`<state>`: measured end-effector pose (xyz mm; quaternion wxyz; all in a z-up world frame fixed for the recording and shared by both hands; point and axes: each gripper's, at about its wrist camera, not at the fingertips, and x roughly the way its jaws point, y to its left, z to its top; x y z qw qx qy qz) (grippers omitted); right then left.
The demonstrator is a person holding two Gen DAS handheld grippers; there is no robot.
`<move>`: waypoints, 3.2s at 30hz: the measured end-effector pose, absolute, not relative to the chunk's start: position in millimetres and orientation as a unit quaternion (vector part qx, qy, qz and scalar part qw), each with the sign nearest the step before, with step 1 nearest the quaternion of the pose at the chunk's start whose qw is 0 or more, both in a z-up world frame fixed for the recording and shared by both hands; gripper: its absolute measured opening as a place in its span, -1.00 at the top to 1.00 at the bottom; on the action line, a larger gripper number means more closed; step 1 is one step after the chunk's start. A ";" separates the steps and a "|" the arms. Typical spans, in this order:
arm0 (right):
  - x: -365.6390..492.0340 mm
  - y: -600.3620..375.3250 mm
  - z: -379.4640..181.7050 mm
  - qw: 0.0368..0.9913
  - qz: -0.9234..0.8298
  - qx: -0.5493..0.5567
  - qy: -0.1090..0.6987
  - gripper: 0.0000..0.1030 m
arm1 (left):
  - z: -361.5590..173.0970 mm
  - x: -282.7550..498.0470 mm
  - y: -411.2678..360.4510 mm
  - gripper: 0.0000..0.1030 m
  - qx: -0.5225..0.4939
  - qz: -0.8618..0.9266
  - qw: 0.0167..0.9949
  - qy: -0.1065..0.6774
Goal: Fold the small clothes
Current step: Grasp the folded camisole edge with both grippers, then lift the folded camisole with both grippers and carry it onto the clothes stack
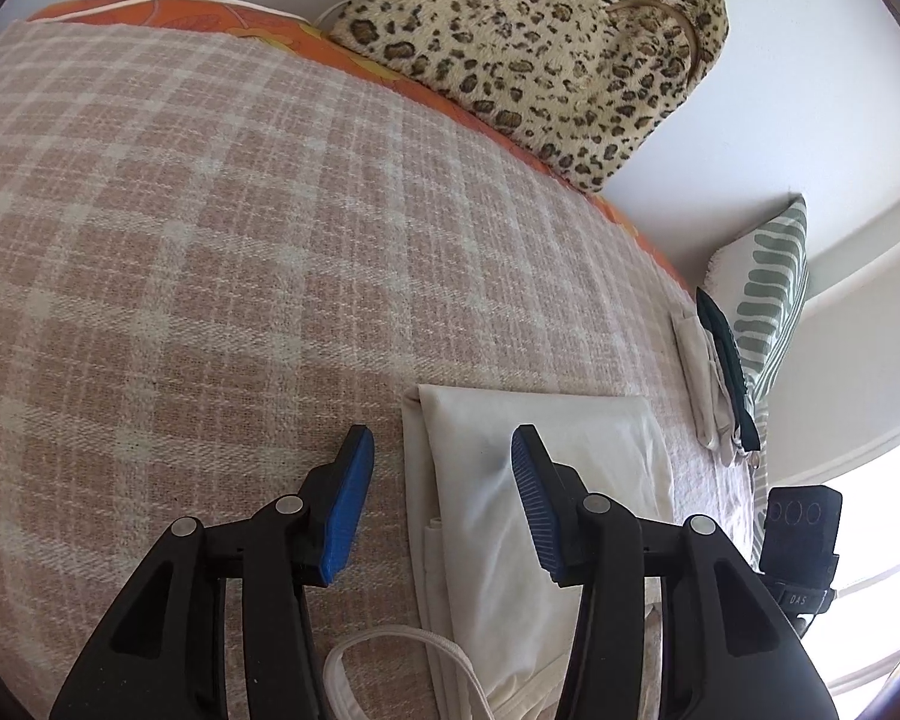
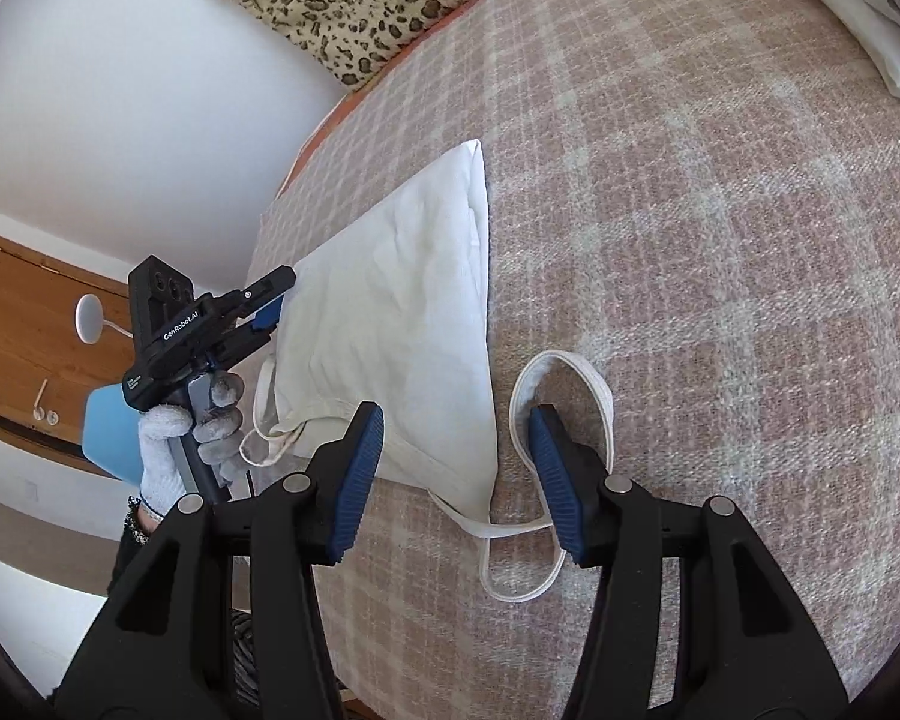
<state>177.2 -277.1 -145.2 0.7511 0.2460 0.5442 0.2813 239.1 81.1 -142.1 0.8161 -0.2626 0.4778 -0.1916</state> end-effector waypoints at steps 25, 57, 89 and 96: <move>175.4 -252.8 -158.0 0.719 0.310 0.282 0.555 0.67 | -138.2 239.3 53.7 0.88 -0.213 -0.200 0.842 0.452; 128.9 -272.2 -57.8 0.836 0.265 0.130 0.462 0.76 | -37.5 173.9 -56.1 0.90 -0.038 -0.224 0.921 0.317; 141.4 -471.2 8.9 0.902 0.156 0.034 0.401 0.76 | 18.3 249.6 -272.7 0.90 -0.039 -0.320 0.909 0.265; 173.5 -527.0 12.4 0.906 0.126 -0.001 0.404 0.76 | 15.8 275.0 -325.7 0.90 -0.039 -0.325 0.908 0.263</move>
